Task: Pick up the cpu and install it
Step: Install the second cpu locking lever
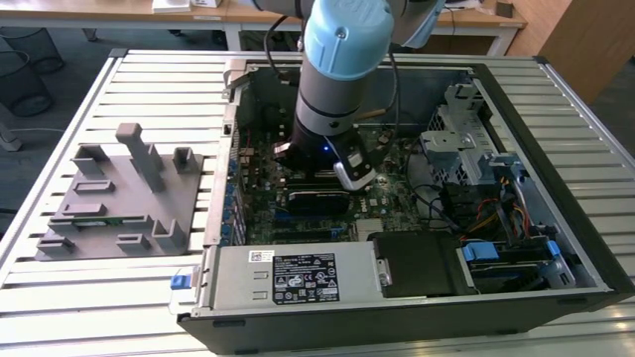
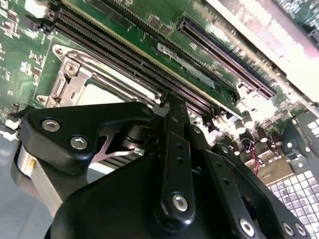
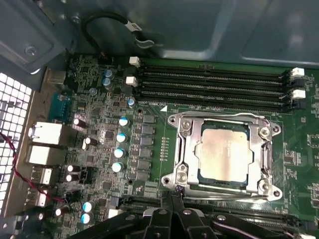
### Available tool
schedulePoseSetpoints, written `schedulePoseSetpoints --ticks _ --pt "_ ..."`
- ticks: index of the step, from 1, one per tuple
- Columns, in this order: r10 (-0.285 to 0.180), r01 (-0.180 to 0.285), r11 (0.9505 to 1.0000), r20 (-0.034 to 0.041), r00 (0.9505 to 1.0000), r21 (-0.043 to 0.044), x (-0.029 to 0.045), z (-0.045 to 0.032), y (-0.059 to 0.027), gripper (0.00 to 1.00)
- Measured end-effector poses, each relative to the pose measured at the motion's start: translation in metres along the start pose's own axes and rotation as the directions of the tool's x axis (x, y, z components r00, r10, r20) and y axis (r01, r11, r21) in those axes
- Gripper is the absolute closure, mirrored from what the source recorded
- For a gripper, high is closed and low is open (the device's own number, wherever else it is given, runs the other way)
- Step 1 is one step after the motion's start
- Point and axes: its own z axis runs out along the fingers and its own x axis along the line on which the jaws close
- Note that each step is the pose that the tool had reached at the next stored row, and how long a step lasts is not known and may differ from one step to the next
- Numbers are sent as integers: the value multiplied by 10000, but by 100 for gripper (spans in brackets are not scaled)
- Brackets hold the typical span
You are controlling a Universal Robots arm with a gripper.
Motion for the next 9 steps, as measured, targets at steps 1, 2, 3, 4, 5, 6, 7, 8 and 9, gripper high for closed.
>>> schedulePoseSetpoints --ticks 1,2,3,4,5,6,7,8,9 --pt "-4 5 10000 4 10000 -53 2 6 -1 89" --pt "-8 8 10000 8 10000 -95 3 12 -3 89" --pt "-10 10 9999 11 10000 -127 3 21 -4 89" --pt "-12 12 9999 12 10000 -149 4 28 -6 89" --pt "-13 14 9999 13 10000 -169 4 35 -8 89" --pt "-15 16 9998 15 10000 -193 5 40 -9 89" --pt "-17 18 9998 16 10000 -222 7 43 -10 89" --pt "-22 23 9997 19 10000 -261 8 45 -10 89" --pt "-26 26 9995 22 10000 -302 11 47 -10 89"
